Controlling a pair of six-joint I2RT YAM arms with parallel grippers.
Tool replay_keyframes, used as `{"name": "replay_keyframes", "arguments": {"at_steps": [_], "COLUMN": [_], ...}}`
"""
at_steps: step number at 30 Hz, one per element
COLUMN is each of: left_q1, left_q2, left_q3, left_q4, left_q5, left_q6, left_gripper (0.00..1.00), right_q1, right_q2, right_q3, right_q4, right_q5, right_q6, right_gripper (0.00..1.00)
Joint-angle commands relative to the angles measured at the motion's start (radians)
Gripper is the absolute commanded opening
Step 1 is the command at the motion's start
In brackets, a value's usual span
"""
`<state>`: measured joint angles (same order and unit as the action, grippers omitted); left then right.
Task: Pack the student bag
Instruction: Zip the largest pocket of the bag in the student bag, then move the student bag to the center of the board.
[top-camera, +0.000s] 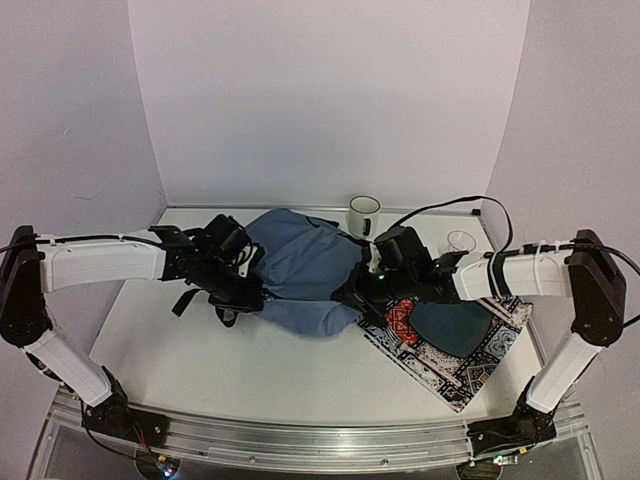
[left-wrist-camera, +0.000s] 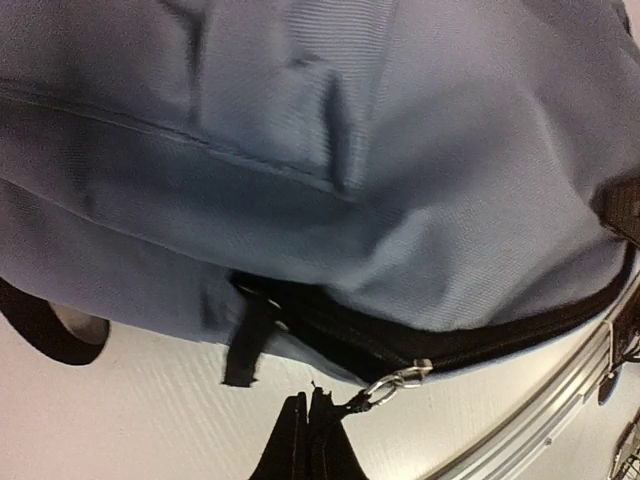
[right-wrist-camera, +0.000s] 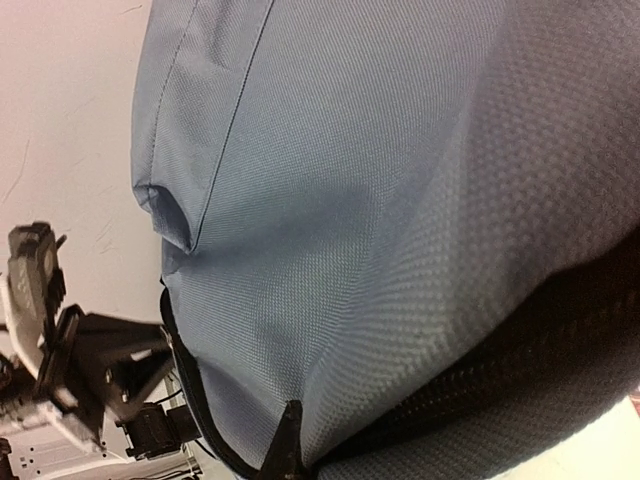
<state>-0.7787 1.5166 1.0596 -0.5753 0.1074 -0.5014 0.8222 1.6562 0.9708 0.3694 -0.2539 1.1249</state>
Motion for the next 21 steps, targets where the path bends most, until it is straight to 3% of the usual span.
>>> {"name": "replay_keyframes", "arguments": {"at_steps": [1,8,13,21], "left_q1": [0.146,0.310,0.317,0.317], "left_q2": [0.007,0.047,0.008,-0.187], "left_q3": [-0.018,-0.007,-0.027,-0.194], "left_q4": [-0.137,-0.118,-0.070,0.033], "left_q5": [-0.228,-0.367,-0.338,-0.344], "left_q6": [0.038,0.048,0.068,0.027], "left_gripper": [0.00,0.00,0.00,0.00], "right_q1": [-0.034,0.024,0.119,0.320], "right_q2": [-0.051,0.013,0.090,0.260], "right_q3": [0.094,0.235,0.320,0.494], "right_q4": [-0.088,-0.153,-0.191,-0.258], "right_q5": [-0.001,-0.040,-0.073,-0.097], "right_q6": [-0.100,-0.179,-0.224,-0.276], "right_gripper": [0.00,0.00,0.00,0.00]}}
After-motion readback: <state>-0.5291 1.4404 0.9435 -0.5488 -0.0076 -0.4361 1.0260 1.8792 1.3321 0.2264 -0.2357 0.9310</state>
